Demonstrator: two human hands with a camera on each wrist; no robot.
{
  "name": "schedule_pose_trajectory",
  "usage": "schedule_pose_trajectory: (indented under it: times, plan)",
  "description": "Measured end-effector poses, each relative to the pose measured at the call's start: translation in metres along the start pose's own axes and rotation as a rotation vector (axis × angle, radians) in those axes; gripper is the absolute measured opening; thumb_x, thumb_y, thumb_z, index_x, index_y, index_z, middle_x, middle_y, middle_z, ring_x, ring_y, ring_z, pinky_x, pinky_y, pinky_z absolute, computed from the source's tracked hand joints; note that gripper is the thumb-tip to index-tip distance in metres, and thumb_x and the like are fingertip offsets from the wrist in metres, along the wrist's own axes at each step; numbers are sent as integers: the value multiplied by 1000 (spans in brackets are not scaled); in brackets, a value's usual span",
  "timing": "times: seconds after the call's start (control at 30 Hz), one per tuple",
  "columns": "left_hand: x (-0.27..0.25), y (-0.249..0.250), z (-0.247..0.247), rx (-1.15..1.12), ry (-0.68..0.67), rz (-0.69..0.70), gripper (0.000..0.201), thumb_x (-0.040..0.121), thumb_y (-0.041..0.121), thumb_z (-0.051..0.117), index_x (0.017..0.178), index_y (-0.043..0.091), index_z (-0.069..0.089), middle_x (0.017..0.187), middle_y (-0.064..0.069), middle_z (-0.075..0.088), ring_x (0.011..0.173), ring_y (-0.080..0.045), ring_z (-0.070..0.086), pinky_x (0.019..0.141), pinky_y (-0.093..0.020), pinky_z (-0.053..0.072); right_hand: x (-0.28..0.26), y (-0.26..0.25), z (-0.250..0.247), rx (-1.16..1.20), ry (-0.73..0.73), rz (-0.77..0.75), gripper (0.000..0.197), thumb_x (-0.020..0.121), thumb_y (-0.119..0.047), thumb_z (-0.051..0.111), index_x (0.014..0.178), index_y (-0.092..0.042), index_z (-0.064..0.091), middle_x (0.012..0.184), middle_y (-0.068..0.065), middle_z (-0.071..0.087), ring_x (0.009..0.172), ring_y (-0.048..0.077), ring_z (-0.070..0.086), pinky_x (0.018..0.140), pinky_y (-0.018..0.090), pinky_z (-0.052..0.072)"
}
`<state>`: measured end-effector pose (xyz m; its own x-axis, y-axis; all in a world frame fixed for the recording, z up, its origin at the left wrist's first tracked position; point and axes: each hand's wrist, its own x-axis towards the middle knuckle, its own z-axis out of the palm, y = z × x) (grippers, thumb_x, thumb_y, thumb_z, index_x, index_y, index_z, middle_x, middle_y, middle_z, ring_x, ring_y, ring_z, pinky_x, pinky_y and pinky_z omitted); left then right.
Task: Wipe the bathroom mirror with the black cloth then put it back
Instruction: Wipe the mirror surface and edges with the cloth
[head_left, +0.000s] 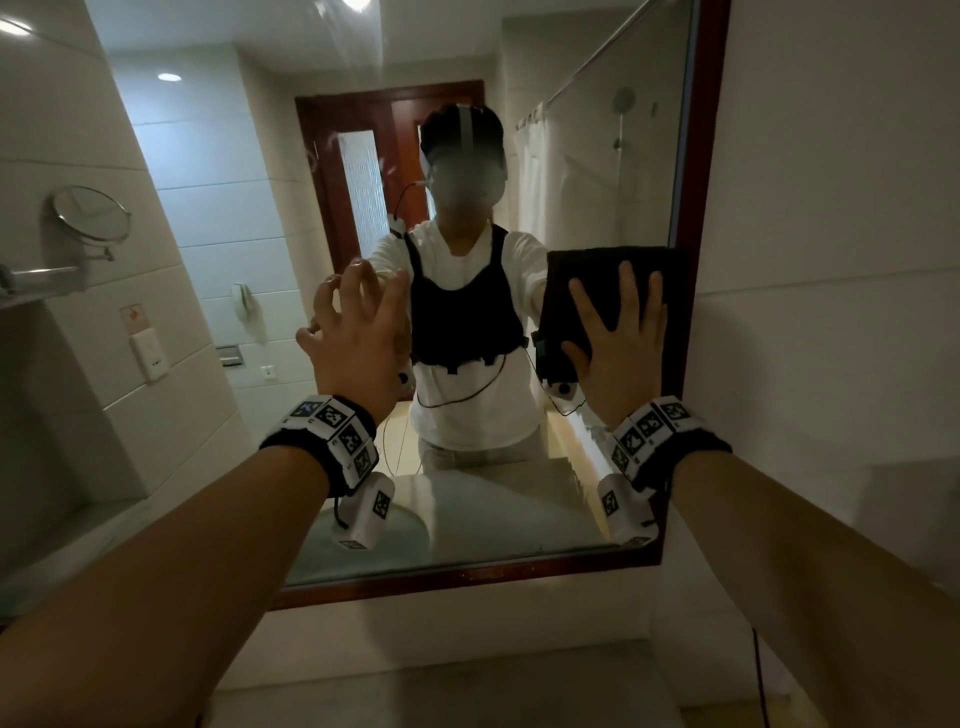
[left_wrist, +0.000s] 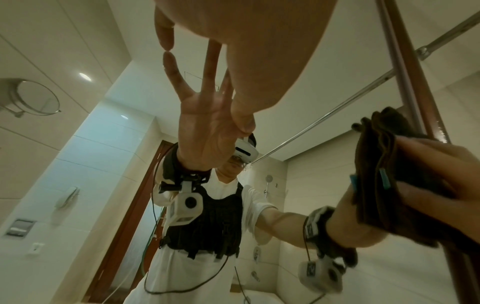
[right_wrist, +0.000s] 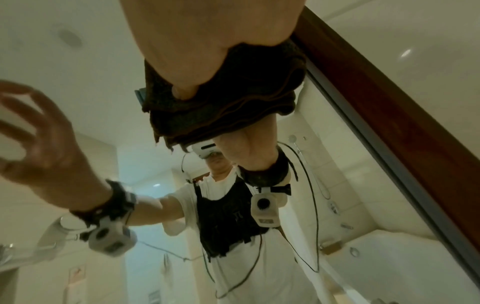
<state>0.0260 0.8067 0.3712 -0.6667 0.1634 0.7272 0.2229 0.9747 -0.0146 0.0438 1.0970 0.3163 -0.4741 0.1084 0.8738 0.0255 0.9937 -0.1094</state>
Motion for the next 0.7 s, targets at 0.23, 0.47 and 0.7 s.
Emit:
schedule_pose_trajectory:
  times: [0.23, 0.47, 0.7]
  plan:
    - [-1, 0, 1, 2, 20, 6, 108, 62, 27, 85, 150, 38, 23, 158, -11, 16, 138, -44, 22, 85, -67, 44, -70, 10, 28, -47, -59, -48, 78, 85, -38, 71, 152, -36, 32, 160, 19, 13, 145, 53, 6, 113, 70, 20]
    - [0, -2, 3, 18, 40, 8, 109, 62, 31, 85, 150, 38, 23, 158, -11, 17, 138, -43, 22, 84, -66, 45, -88, 9, 37, -31, -66, -7, 75, 80, -36, 77, 146, -37, 42, 157, 18, 20, 143, 53, 12, 110, 71, 23]
    - [0, -2, 3, 8, 34, 11, 109, 63, 25, 84, 151, 37, 22, 157, -13, 18, 138, -44, 21, 86, -66, 44, -21, -5, 11, -13, -5, 22, 74, 86, -47, 64, 151, -42, 29, 160, 18, 14, 144, 53, 10, 110, 70, 22]
